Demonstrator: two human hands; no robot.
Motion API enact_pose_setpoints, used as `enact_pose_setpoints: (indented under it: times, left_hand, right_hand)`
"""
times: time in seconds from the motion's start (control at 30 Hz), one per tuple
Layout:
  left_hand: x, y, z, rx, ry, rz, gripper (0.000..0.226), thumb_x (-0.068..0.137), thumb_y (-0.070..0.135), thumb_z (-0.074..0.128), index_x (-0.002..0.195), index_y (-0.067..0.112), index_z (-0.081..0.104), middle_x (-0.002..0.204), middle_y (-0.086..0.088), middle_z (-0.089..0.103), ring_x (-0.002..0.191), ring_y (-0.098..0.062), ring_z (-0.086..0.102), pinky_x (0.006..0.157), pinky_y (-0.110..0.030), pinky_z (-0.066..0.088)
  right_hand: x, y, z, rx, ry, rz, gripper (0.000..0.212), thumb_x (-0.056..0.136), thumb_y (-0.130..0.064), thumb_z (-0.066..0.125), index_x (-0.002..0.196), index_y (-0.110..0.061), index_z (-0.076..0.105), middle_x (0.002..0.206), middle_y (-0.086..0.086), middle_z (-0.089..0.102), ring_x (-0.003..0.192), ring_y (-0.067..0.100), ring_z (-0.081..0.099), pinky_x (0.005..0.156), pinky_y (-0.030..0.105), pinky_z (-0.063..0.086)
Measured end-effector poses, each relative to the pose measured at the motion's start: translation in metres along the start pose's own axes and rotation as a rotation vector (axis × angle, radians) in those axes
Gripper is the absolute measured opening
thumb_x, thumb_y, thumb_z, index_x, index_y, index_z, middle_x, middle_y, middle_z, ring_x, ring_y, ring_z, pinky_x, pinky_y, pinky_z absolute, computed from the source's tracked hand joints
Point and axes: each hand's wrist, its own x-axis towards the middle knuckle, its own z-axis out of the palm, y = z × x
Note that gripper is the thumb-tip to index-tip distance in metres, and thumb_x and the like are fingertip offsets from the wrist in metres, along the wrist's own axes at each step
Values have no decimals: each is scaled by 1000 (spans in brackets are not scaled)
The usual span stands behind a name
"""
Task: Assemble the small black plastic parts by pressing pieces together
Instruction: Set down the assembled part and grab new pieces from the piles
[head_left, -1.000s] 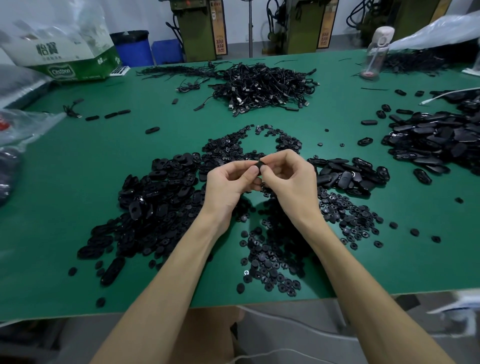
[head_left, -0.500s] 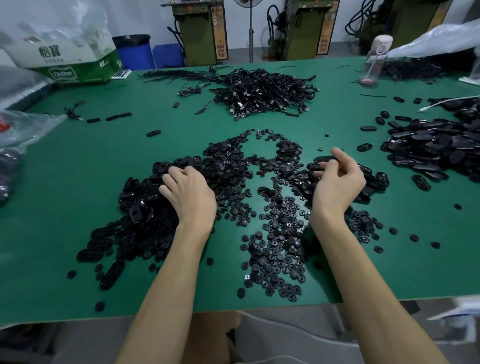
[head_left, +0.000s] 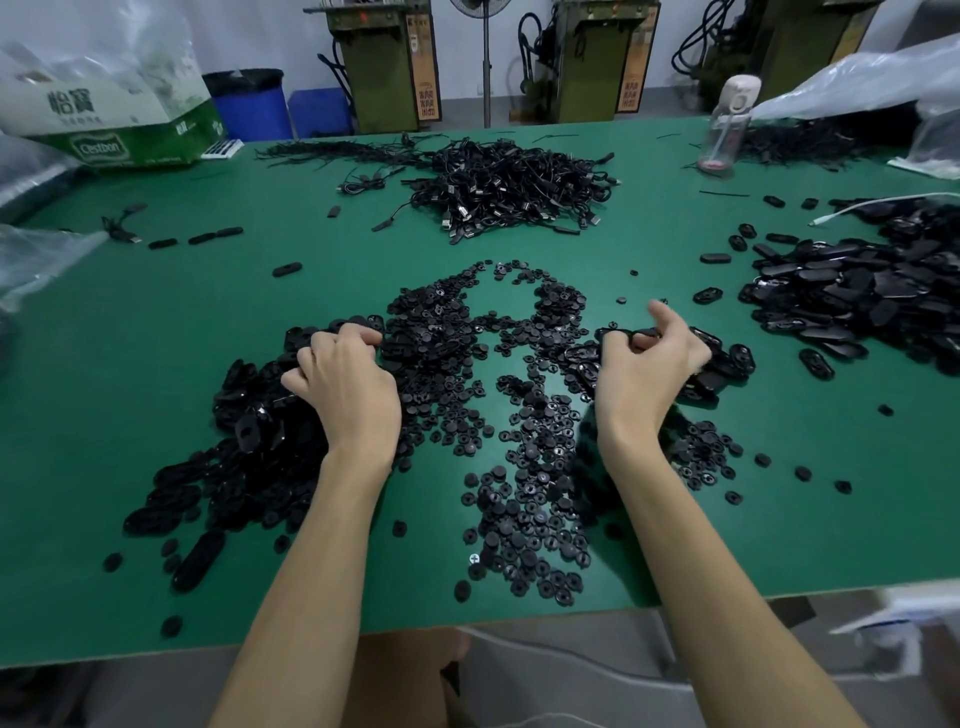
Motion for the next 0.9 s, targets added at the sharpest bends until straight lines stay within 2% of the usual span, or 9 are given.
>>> enact_pose_setpoints:
  times: [0.1,0.17,0.23,0.33,0.43,0.53,0.73,0.83,0.9]
  left_hand:
    - [-1,3,-1,-169,56,79,23,105,9,55,121,17,70,117,-7,60,108,-23,55,94,-32,27]
    - [-4,7,-3,-290,39,115,21,106,12,55,121,16,70,116,-5,58,96,-16,57,86,-16,32]
    - [-7,12,-5,-388,20,147,20,106,15,56,120,16,71,115,-3,59,93,-10,56,79,-10,39]
    - [-9,17,-5,-556,-10,128,19,104,14,60,117,18,73,111,-2,65,97,-14,64,88,-22,53]
    - [-10,21,-5,-817,-174,-19,17,101,10,64,112,16,76,98,-2,74,86,-13,71,67,-23,56]
    - [-16,26,-5,-1040,-355,-105,19,97,5,68,112,13,76,97,-1,77,84,-12,73,67,-21,56]
    - [-25,34,-1,-1135,-498,-104,27,92,1,74,118,6,74,106,-8,77,92,-18,74,73,-23,58]
    - [-27,34,-1,-1118,-539,-82,29,91,0,74,119,6,74,107,-3,78,95,-18,76,75,-21,58]
    - [-27,33,-1,-1107,-565,-61,32,90,-2,74,121,8,75,108,0,79,96,-17,77,80,-21,58]
  right_hand:
    - [-6,6,4,-282,-231,-190,20,97,-21,69,116,-22,70,119,-1,55,114,14,47,102,33,43]
    - [-10,10,6,-411,-338,-274,21,92,-34,75,110,-23,75,114,-2,59,112,10,35,97,29,34]
    - [-12,11,8,-479,-388,-330,28,86,-40,81,108,-24,76,107,-3,58,108,11,32,92,27,30]
    - [-12,12,9,-574,-490,-344,39,79,-47,84,109,-22,77,104,-3,58,110,17,35,95,32,36]
    - [-13,14,11,-650,-538,-353,43,80,-47,84,115,-22,76,106,-2,53,115,21,34,100,35,37]
    - [-14,16,13,-714,-562,-361,33,84,-44,82,109,-22,77,103,-2,54,115,23,37,99,36,38]
    - [-14,16,12,-637,-564,-359,8,91,-27,78,95,-21,76,96,-3,66,107,21,45,92,34,42]
    - [-13,13,11,-364,-532,-256,3,91,-20,77,89,-21,75,83,-9,70,87,9,62,78,24,47]
    - [-14,11,9,-217,-509,-181,4,90,-19,78,89,-21,74,80,-10,71,75,1,63,72,17,48]
